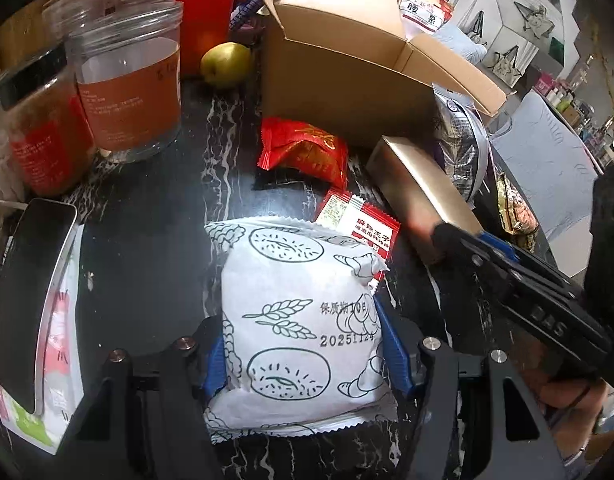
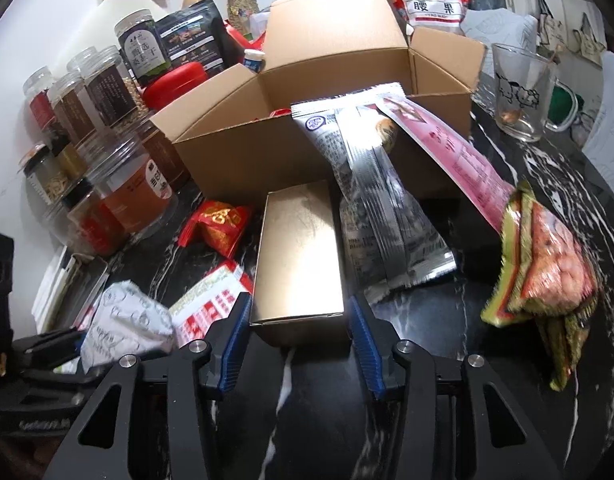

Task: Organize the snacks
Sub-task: 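Grasp the gold box with the right tool while the left tool holds the bread bag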

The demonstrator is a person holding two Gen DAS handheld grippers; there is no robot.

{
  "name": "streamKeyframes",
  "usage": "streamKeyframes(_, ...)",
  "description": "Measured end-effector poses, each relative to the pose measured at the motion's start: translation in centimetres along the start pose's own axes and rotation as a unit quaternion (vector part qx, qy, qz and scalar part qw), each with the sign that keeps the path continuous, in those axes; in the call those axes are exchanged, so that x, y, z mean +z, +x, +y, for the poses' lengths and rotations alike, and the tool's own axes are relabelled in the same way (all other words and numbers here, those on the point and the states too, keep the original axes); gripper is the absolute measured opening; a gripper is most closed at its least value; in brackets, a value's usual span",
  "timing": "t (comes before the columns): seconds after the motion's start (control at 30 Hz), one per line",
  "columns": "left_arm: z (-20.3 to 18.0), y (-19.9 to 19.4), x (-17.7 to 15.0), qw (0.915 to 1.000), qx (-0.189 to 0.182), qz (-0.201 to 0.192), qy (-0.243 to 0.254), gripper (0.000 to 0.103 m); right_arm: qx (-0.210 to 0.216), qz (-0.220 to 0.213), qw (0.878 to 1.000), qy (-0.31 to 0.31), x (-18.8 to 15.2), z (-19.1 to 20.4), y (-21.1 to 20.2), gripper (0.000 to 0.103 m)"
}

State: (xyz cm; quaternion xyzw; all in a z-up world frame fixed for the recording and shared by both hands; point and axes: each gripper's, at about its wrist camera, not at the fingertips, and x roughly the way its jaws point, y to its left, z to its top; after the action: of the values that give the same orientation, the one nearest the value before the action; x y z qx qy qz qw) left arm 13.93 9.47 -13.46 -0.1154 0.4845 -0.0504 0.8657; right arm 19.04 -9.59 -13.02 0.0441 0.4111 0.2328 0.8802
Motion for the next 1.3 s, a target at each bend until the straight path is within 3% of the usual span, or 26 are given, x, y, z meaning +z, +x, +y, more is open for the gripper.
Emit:
streamKeyframes(0.2, -0.9, 0.4, -0.4, 0.999, 0.02, -0.015, 0.036, 0.062, -0.001, 0.018, 1.0, 0.004, -2.6, -0.8, -3.1, 0.048)
streamKeyframes(0.4, -1.3, -0.3, -0.5, 0.9987, -0.011, -0.013, 0.048, 0.059, -0.032, 0.038, 0.999, -0.015, -4.5, -0.4, -5.5, 0.048)
streamKeyframes(0.57, -3.4, -1.4, -1.2, 0.9961, -0.044, -0.003, 0.077, 0.058, -0.019, 0.064, 0.998, -0.007, -5.7, -0.8, -6.6, 0.048)
streamKeyframes(0.77, -5.6, -1.3, -2.0, 0.9921, -0.07, 0.019, 0.102, 0.058, -0.031, 0.052, 0.998, -0.014, -6.0, -0.7, -7.0, 0.049)
streamKeyframes(0.9, -6.5, -0.7, -2.4, 0.9914, -0.054, 0.021, 0.117, 0.058, -0.037, 0.036, 0.998, -0.02, -5.5, -0.4, -6.5, 0.064)
streamKeyframes(1.03, -6.7, -0.4, -2.1, 0.9923, -0.038, 0.015, 0.117, 0.058, -0.043, 0.018, 0.998, -0.031, -4.9, -0.1, -5.8, 0.064)
streamKeyframes(1.3, -7.9, 0.1, -2.5, 0.9885, -0.003, 0.011, 0.151, 0.059, -0.068, 0.033, 0.996, -0.049, -5.3, -0.5, -4.2, 0.064)
